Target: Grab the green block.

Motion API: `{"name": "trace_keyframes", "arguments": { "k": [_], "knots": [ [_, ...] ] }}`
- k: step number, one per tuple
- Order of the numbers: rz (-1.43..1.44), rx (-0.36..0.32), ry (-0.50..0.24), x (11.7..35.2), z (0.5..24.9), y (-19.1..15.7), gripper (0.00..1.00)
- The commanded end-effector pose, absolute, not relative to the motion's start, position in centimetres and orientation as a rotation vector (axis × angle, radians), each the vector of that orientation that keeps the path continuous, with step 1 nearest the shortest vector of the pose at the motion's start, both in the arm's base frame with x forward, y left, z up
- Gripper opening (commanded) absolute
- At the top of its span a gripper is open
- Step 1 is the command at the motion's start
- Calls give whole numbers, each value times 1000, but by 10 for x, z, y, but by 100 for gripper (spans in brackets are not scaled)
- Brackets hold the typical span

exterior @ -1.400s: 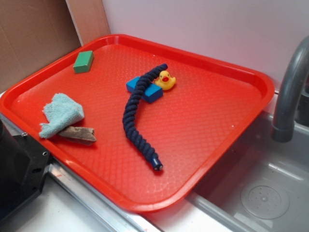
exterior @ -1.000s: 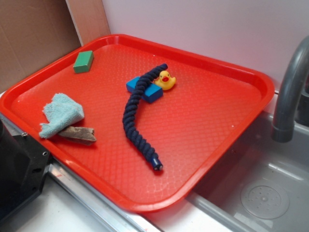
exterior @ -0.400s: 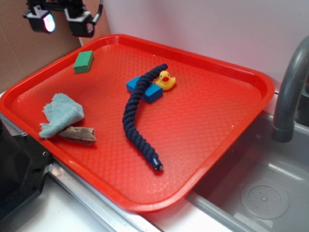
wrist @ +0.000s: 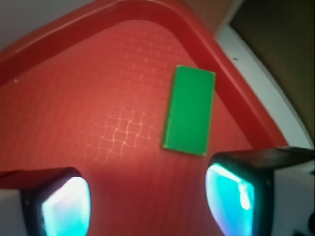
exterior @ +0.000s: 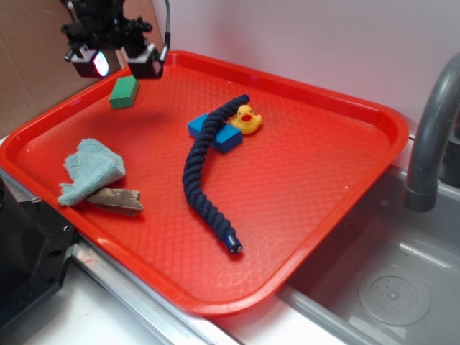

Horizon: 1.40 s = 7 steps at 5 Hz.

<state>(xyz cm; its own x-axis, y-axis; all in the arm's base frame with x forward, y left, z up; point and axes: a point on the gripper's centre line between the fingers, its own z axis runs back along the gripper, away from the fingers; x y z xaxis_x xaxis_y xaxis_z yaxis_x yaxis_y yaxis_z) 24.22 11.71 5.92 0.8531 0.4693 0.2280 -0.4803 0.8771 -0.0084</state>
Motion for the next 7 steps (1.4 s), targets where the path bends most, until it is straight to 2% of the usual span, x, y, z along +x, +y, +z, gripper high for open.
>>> {"name": "trace_keyframes", "arguments": {
  "k": [1, 4, 5, 6, 7],
  "knots": [
    [675, 43, -269, 247, 55, 140, 100],
    [685, 40, -146, 264, 19, 156, 100],
    [691, 37, -109, 267, 11, 156, 0],
    [642, 11, -92, 263, 32, 147, 0],
    [541, -28, -49, 252, 82, 116, 0]
  ]
}}
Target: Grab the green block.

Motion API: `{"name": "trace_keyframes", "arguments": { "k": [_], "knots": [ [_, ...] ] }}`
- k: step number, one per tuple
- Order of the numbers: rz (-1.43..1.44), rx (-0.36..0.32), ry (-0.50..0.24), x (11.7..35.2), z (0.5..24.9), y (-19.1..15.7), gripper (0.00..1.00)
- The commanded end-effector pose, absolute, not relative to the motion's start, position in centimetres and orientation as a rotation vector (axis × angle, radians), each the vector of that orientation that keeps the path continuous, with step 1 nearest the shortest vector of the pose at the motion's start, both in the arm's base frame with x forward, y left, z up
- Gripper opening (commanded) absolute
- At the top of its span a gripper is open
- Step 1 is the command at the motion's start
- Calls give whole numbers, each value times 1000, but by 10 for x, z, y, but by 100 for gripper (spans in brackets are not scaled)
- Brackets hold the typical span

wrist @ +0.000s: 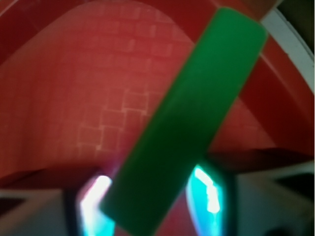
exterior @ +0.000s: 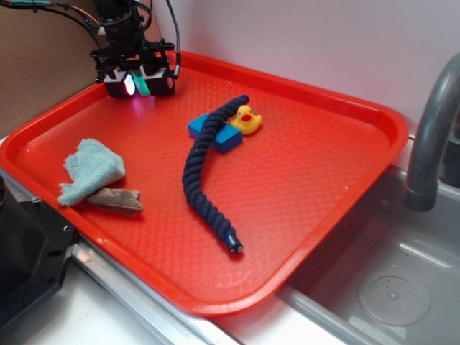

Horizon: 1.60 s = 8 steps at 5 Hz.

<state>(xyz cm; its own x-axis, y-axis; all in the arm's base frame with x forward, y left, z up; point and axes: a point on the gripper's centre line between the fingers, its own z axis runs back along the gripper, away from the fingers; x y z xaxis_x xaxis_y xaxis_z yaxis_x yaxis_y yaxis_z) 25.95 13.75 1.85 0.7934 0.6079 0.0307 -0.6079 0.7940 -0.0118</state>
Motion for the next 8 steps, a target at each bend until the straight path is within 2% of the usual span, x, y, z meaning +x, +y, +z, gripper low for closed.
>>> {"name": "trace_keyframes", "arguments": {
  "k": [1, 2, 3, 4, 5, 6, 7, 8],
  "knots": [
    [407, -1, -11, 228, 132, 75, 0],
    [314, 15, -44, 204, 181, 49, 0],
    [259, 7, -83, 192, 199, 37, 0],
    [369, 31, -162, 193, 187, 53, 100],
    [584, 97, -243, 218, 148, 88, 100],
    [781, 56, -301, 244, 120, 107, 100],
    [896, 54, -315, 255, 105, 115, 100],
    [972, 54, -270, 250, 90, 126, 100]
  ]
}}
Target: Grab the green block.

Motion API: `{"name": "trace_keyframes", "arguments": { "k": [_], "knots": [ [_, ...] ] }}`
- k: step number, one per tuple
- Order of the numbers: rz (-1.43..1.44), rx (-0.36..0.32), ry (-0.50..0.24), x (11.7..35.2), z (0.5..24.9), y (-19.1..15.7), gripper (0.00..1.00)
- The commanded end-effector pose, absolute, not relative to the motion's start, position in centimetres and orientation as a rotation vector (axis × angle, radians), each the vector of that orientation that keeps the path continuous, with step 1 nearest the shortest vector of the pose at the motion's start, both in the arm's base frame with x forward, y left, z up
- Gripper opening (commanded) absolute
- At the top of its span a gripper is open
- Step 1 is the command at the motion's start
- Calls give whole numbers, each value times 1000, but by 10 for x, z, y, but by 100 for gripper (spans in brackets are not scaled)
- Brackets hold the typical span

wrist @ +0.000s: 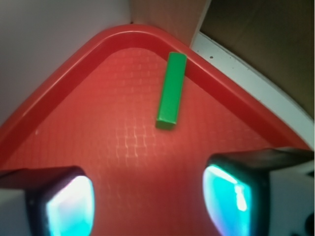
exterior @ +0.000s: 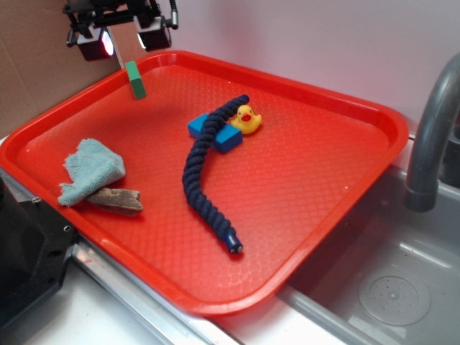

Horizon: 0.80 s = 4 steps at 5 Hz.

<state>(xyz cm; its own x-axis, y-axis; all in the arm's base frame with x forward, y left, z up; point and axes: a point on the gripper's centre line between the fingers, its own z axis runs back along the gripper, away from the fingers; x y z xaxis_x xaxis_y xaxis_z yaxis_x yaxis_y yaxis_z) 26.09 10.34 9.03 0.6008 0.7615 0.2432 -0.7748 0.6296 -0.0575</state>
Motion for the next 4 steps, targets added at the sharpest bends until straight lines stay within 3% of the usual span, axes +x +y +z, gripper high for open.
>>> {"name": "trace_keyframes", "arguments": {
  "k": [1, 2, 3, 4],
  "knots": [
    [970, 31, -239, 248, 78, 145, 100],
    [947, -2, -238, 263, 60, 156, 100],
    [923, -7, -183, 287, 40, 148, 100],
    [943, -32, -141, 284, 24, 151, 100]
  ]
}}
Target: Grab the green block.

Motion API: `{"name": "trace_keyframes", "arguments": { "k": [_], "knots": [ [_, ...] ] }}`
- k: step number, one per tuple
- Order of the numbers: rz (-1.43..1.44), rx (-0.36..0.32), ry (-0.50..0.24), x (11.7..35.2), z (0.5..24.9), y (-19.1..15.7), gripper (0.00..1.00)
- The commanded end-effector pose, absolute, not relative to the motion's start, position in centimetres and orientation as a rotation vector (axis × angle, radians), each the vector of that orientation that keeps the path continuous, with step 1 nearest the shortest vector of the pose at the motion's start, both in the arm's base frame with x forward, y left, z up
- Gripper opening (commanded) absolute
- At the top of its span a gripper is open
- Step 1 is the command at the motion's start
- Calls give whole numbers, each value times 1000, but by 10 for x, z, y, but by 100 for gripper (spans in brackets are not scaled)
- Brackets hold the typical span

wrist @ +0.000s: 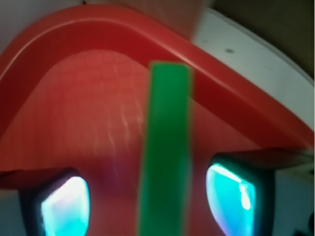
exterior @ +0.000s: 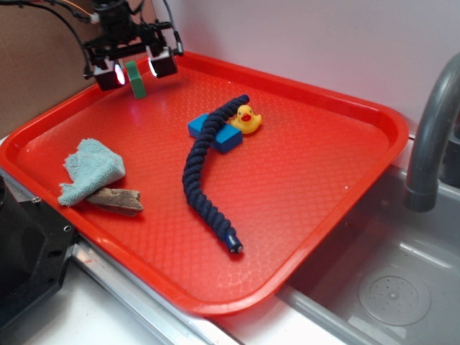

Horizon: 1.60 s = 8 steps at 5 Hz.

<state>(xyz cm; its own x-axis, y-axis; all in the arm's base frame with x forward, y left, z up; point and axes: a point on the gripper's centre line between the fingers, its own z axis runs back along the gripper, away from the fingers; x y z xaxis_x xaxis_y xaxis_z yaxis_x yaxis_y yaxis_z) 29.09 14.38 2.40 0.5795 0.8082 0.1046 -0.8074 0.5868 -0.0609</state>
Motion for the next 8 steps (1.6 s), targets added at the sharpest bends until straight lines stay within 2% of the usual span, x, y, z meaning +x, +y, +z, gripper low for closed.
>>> {"name": "trace_keyframes", "arguments": {
  "k": [1, 2, 3, 4, 5, 6, 7, 8],
  "knots": [
    [938, -35, -147, 278, 30, 150, 0],
    [843, -43, -148, 272, 62, 138, 0],
    [676, -9, -139, 255, 112, 105, 0],
    [444, 54, -99, 226, 162, 56, 0],
    [310, 21, -88, 204, 188, 27, 0],
    [263, 11, -99, 198, 196, 26, 0],
    [396, 38, -177, 207, 182, 54, 100],
    [586, 94, -253, 228, 147, 96, 100]
  ]
}}
